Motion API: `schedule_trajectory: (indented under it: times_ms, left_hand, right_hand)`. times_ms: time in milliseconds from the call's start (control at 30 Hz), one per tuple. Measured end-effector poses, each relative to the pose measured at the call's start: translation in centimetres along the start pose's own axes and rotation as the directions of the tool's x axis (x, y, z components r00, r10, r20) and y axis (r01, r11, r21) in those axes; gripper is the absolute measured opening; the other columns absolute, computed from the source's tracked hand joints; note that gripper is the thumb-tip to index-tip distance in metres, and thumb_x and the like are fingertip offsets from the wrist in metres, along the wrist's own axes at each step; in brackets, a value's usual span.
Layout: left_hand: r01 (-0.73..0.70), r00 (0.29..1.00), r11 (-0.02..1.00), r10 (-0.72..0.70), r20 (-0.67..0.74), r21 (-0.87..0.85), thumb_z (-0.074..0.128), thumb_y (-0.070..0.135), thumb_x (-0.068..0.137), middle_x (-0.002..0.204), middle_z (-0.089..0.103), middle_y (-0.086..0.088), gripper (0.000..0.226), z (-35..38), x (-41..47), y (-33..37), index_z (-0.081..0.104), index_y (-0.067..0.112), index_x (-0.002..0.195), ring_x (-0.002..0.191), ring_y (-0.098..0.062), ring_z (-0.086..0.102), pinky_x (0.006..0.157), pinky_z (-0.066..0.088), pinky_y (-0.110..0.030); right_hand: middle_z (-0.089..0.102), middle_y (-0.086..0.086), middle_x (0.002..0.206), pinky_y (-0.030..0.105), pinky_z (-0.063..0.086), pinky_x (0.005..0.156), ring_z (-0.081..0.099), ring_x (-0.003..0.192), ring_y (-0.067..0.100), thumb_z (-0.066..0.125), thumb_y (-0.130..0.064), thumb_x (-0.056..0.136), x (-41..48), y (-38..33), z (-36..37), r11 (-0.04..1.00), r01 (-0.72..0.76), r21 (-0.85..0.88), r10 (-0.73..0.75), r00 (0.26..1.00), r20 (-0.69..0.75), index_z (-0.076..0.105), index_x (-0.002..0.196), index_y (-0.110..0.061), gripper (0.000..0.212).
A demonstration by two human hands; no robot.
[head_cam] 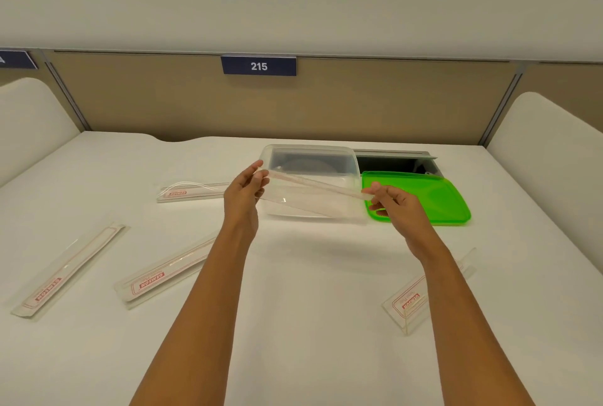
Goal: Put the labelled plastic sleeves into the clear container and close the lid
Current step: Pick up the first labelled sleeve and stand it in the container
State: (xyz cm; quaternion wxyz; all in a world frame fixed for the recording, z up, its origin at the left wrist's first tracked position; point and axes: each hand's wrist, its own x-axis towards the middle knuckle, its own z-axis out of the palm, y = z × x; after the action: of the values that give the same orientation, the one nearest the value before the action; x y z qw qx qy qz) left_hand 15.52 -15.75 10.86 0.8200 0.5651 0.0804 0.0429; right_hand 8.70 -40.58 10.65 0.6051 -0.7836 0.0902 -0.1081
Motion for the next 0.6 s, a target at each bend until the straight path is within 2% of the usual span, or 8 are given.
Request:
schedule_trajectory:
  times_ms: [67, 133, 200, 233, 333, 400, 467, 600]
  left_hand:
    - [-0.027, 0.997, 0.999, 0.025, 0.066, 0.028, 0.052, 0.01, 0.095, 0.089, 0.065, 0.004, 0.029, 0.4, 0.5, 0.7, 0.06, 0.011, 0.123, 0.082, -0.008, 0.058, 0.078, 0.046, -0.018]
    - [-0.039, 0.978, 0.999, 0.032, 0.206, 0.032, 0.049, 0.008, 0.096, 0.086, 0.063, 0.003, 0.029, 1.1, 0.8, 1.2, 0.059, 0.01, 0.123, 0.08, -0.008, 0.057, 0.08, 0.046, -0.019]
    - [-0.024, 0.931, 0.999, 0.009, 0.366, 0.036, 0.047, 0.005, 0.096, 0.084, 0.06, 0.002, 0.03, 2.2, 0.9, 1.8, 0.057, 0.006, 0.125, 0.077, -0.007, 0.056, 0.082, 0.046, -0.02]
    - [-0.016, 0.902, 0.998, -0.009, 0.432, 0.054, 0.046, 0.004, 0.096, 0.083, 0.059, 0.002, 0.029, 2.8, 0.8, 2.1, 0.058, 0.006, 0.123, 0.077, -0.007, 0.056, 0.085, 0.046, -0.021]
    - [-0.016, 0.826, 0.993, -0.054, 0.561, 0.119, 0.044, 0.002, 0.096, 0.082, 0.064, 0.002, 0.025, 4.9, 0.7, 2.7, 0.061, 0.011, 0.112, 0.078, -0.008, 0.059, 0.091, 0.045, -0.025]
    - [-0.009, 0.811, 0.993, -0.06, 0.582, 0.115, 0.044, 0.001, 0.097, 0.08, 0.065, 0.003, 0.025, 6.0, 0.7, 3.0, 0.059, 0.01, 0.113, 0.078, -0.007, 0.059, 0.091, 0.045, -0.024]
    - [-0.032, 0.814, 0.991, -0.047, 0.579, 0.126, 0.045, 0.003, 0.097, 0.086, 0.061, 0.001, 0.025, 6.9, 0.7, 3.1, 0.056, 0.009, 0.119, 0.083, -0.01, 0.057, 0.094, 0.043, -0.027]
    - [-0.217, 0.841, 0.922, 0.01, 0.54, 0.321, 0.054, 0.018, 0.094, 0.116, 0.058, 0.001, 0.034, 8.3, -0.3, 2.9, 0.052, 0.02, 0.128, 0.113, -0.015, 0.054, 0.102, 0.039, -0.031]
  right_hand:
    - [0.068, 0.0, 0.089, 0.029, 0.049, 0.078, 0.059, 0.073, 0.011, 0.051, -0.046, 0.091, 0.1, -0.9, -0.4, 0.987, 0.041, -0.154, -0.037, 0.999, 0.03, 0.073, 0.078, -0.031, 0.03]
    - [0.068, -0.003, 0.1, 0.035, 0.05, 0.086, 0.062, 0.086, 0.021, 0.052, -0.046, 0.091, 0.5, -2.4, -0.2, 0.973, 0.088, -0.214, -0.068, 0.993, 0.099, 0.07, 0.082, -0.034, 0.024]
    - [0.064, -0.015, 0.108, 0.031, 0.048, 0.093, 0.061, 0.107, 0.019, 0.051, -0.044, 0.092, 1.2, -3.9, 0.6, 0.987, 0.082, -0.141, -0.043, 0.966, 0.256, 0.064, 0.102, -0.035, 0.018]
    - [0.061, -0.017, 0.112, 0.028, 0.047, 0.094, 0.058, 0.114, 0.016, 0.051, -0.044, 0.093, 1.5, -4.5, 1.1, 0.994, 0.054, -0.094, -0.017, 0.936, 0.352, 0.059, 0.113, -0.034, 0.024]
    - [0.055, -0.009, 0.125, 0.03, 0.046, 0.098, 0.058, 0.112, 0.013, 0.051, -0.045, 0.092, 2.1, -5.6, 2.4, 1.0, -0.028, -0.007, 0.028, 0.843, 0.536, 0.041, 0.139, -0.024, 0.052]
    - [0.056, -0.009, 0.12, 0.03, 0.047, 0.092, 0.064, 0.098, 0.011, 0.057, -0.043, 0.089, 2.2, -5.8, 2.9, 0.998, -0.06, 0.027, 0.037, 0.845, 0.533, 0.033, 0.143, -0.025, 0.061]
    - [0.055, -0.008, 0.111, 0.026, 0.044, 0.082, 0.061, 0.084, 0.008, 0.059, -0.036, 0.09, 2.4, -5.6, 3.2, 0.99, -0.105, 0.098, 0.047, 0.885, 0.464, 0.029, 0.145, -0.025, 0.064]
    - [0.052, 0.003, 0.112, 0.028, 0.041, 0.08, 0.05, 0.082, 0.008, 0.056, -0.024, 0.093, 2.7, -4.9, 4.4, 0.947, -0.165, 0.274, 0.082, 0.954, 0.29, 0.026, 0.147, -0.018, 0.061]
